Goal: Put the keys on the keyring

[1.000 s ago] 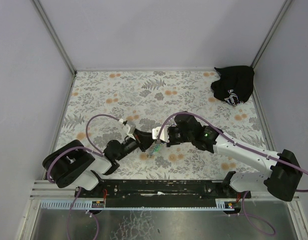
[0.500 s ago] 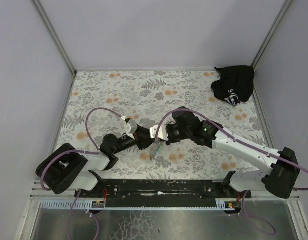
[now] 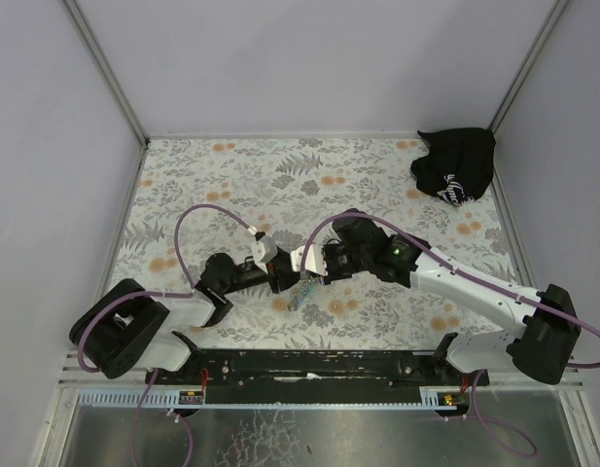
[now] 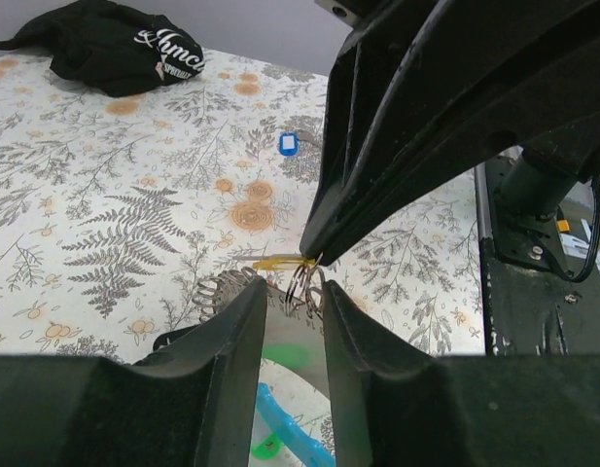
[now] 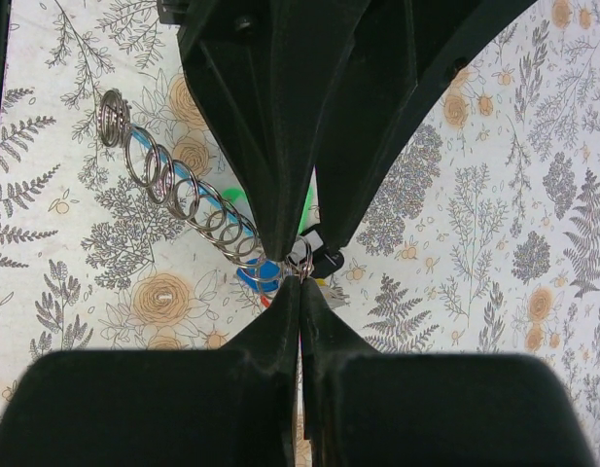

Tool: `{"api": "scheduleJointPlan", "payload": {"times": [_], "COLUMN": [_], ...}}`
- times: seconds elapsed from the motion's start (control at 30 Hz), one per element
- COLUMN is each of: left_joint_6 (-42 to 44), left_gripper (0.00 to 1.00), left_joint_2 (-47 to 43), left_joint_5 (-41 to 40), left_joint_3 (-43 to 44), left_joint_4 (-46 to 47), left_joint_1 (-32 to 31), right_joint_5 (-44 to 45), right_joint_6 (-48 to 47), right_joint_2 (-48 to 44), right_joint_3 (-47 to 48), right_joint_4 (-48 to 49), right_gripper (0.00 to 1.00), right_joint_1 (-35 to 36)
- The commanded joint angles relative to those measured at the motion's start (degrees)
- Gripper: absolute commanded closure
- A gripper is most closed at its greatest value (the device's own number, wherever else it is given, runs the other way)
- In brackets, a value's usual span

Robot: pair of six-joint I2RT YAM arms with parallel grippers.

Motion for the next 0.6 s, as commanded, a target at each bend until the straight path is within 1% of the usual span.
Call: {"api": "scheduleJointPlan", "payload": {"times": [0.0,0.23,0.47,0.57], "left_joint_6": [3.36,3.83,3.66,3.95], "left_gripper": [0.72,0.73,0.79,0.83], "left_joint_2": [-0.67,0.05,1.65,2.17], "left_joint_5": [2.99,5.76,7.93,8.82], "left_joint_3": [1.0,2.43,4.3,4.82], "left_joint_4": [-2.06,-3.13,-3.55,-4.67], "left_joint_1": [0.81,1.48,1.49,1.5], "right_joint_5": [-1.92,-2.62,-2.68,-2.48], "right_joint_6": [-0.91,-0.97,-1.0,-1.01], "right_joint_2": [-0.8,-0.5,-0.18,-0.32], "right_joint_3": [3.22,3.34,3.76,3.93], "right_joint_4": [1.58,1.39,0.86,0.76], "right_gripper": [1.0,1.0,1.0,1.0], "right_joint_1": [0.52,0.55,0.5,0.47]}}
